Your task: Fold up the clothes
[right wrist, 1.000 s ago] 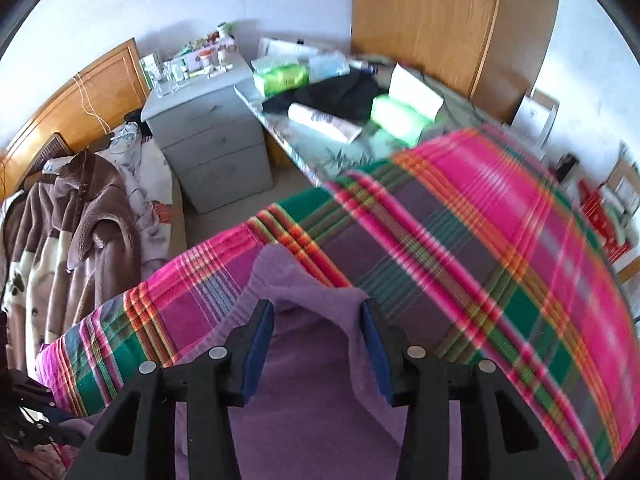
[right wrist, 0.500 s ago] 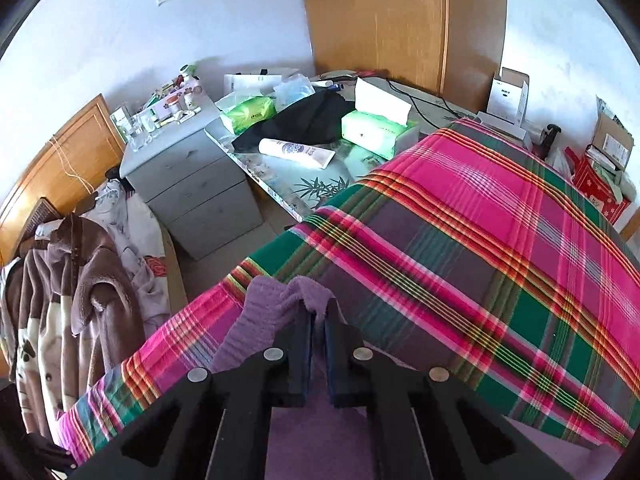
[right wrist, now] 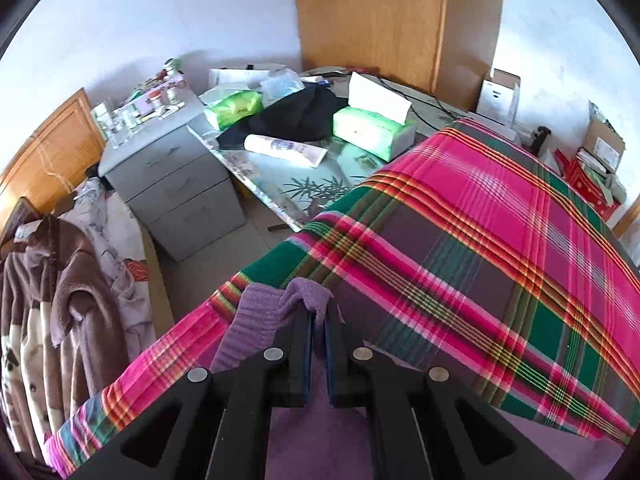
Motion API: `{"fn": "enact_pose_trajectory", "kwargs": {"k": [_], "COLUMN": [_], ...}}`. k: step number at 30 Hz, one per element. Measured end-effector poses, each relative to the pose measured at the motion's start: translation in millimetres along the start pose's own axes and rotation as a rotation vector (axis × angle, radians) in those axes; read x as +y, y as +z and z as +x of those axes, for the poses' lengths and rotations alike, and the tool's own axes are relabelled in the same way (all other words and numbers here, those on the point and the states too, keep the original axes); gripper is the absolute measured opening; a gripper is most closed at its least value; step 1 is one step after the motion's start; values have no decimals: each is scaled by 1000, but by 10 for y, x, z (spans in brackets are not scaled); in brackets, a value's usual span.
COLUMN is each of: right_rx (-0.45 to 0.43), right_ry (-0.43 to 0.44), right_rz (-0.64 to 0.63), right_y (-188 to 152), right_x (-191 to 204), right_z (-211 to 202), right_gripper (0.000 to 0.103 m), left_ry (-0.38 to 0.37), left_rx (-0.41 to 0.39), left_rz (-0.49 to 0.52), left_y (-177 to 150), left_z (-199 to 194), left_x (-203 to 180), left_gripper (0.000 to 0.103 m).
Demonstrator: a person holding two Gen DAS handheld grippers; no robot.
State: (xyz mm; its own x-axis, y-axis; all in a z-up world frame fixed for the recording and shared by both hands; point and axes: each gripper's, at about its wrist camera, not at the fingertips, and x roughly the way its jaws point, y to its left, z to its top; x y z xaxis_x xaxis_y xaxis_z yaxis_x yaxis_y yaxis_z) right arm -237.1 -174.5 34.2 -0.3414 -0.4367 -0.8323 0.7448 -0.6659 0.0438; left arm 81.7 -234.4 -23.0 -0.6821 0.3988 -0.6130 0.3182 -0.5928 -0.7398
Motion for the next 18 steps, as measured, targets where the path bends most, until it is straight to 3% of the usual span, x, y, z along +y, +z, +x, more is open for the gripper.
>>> {"fn": "enact_pose_trajectory", "kwargs": {"k": [4,13,18], "right_rx": [-10,-7,-1], "right_ry": [-13,-11,-13], "right_rz": [18,46,47], "right_y": [30,-55,-111], "right_x": [-29,-47,-37], "right_z": [-12,34,-144], "right_gripper": [6,10,34], "left_ry": [11,43,61], "left_rx": [-41,-43,-33], "left_rz": [8,-11,-28], "left_y": [10,-20,-16], "left_z": [-123,-140,-114], "left_x": [-44,-76,-46], "left_gripper": [10,10,10]}}
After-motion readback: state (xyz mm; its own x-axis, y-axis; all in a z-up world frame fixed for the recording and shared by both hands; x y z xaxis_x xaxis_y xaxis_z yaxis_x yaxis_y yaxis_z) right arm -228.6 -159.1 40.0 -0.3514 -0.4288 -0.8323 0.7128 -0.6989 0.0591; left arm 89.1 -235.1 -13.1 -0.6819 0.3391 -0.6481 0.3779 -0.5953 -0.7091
